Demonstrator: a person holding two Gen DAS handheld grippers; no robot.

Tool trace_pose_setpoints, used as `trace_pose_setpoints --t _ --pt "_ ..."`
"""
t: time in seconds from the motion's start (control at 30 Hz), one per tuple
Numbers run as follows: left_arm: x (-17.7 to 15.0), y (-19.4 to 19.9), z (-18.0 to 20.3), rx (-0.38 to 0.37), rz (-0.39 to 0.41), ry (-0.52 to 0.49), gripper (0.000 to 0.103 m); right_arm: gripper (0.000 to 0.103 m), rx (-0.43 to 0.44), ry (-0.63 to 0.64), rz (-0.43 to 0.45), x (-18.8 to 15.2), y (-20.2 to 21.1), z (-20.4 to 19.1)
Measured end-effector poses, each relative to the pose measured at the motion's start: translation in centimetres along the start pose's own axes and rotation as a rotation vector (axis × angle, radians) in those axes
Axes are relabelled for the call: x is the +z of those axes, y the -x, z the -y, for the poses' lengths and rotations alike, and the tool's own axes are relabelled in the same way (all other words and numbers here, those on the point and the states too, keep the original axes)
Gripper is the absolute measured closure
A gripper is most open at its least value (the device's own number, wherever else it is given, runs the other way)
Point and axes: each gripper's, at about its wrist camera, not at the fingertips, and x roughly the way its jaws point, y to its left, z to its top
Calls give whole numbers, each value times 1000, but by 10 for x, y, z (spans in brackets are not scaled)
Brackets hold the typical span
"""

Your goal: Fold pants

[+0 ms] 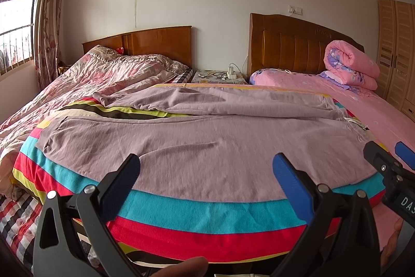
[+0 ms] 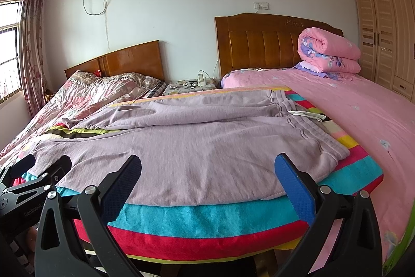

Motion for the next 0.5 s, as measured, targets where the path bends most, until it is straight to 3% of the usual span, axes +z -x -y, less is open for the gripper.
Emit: trace_pose_setpoints --t 0.2,0.3,0.37,0.5 --pt "5 -2 8 -35 -11 -35 1 4 21 12 -12 0 -6 4" --pt "11 -12 17 -42 -15 -133 1 4 38 5 -50 9 -23 16" --pt "23 -22 23 -21 -4 -200 1 4 47 15 -94 18 -42 26" --pt "64 -55 17 7 -23 -195 1 4 67 49 -183 49 -90 48"
